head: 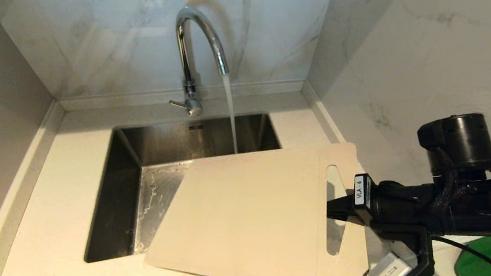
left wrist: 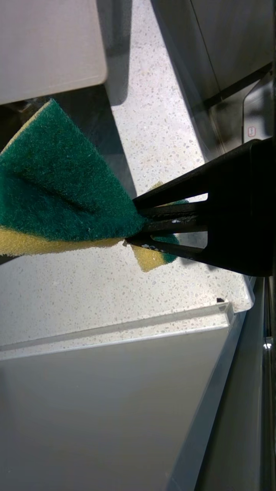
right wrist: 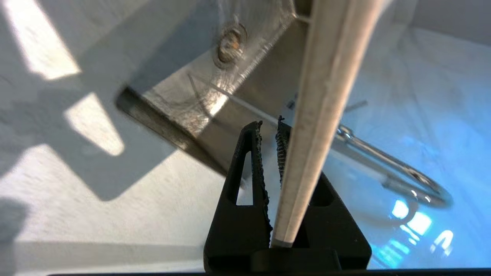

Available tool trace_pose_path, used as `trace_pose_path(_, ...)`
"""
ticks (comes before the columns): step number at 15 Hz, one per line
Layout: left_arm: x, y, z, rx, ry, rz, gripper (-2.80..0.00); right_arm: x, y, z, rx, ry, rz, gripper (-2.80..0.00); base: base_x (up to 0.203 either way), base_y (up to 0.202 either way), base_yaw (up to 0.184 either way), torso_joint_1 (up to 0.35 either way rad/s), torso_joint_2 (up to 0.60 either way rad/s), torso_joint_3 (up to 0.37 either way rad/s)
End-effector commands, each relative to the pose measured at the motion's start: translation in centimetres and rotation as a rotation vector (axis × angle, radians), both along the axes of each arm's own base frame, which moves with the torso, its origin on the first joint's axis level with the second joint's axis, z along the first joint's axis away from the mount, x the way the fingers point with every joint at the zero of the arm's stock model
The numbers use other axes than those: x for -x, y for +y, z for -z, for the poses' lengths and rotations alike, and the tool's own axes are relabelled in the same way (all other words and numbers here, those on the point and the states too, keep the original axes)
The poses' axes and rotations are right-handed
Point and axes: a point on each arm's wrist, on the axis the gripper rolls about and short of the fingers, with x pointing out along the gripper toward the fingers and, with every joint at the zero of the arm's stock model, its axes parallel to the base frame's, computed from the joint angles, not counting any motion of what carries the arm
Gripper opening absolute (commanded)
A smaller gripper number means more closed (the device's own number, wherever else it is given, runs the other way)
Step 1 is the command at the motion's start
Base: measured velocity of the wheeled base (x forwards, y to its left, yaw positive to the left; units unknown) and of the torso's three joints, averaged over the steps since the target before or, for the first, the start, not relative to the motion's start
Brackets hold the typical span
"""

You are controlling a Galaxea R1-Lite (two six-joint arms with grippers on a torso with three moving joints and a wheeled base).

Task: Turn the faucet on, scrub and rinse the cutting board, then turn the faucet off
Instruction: Pick up the cutting board, then scrub the cutting board underwater

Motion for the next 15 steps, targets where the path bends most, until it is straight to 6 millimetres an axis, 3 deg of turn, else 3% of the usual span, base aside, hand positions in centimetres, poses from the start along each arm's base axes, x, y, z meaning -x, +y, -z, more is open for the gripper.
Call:
trace_pose_path(1,0.0,0.0,0.0,0.000,0.002,-0.001,-2.80,-0.9,0.2,-0.2,-0.027,-0.005,-0.044,-2.80,0.000,0.000,0.000,0.000,0.00,0.000)
trace_pose_path(9,0.0,0.0,0.0,0.000,0.002,-0.001,-2.80,-0.3,0.2,1.0,0.061,0.111,-0.173,-2.80,0.000,0.000,0.000,0.000,0.00,0.000)
trace_pose_path(15,0.0,0.0,0.0,0.000,0.002,-0.001,-2.80,-0.7,0.0,0.8,0.168,0.182,-0.113,-2.80,0.000,0.000,0.000,0.000,0.00,0.000)
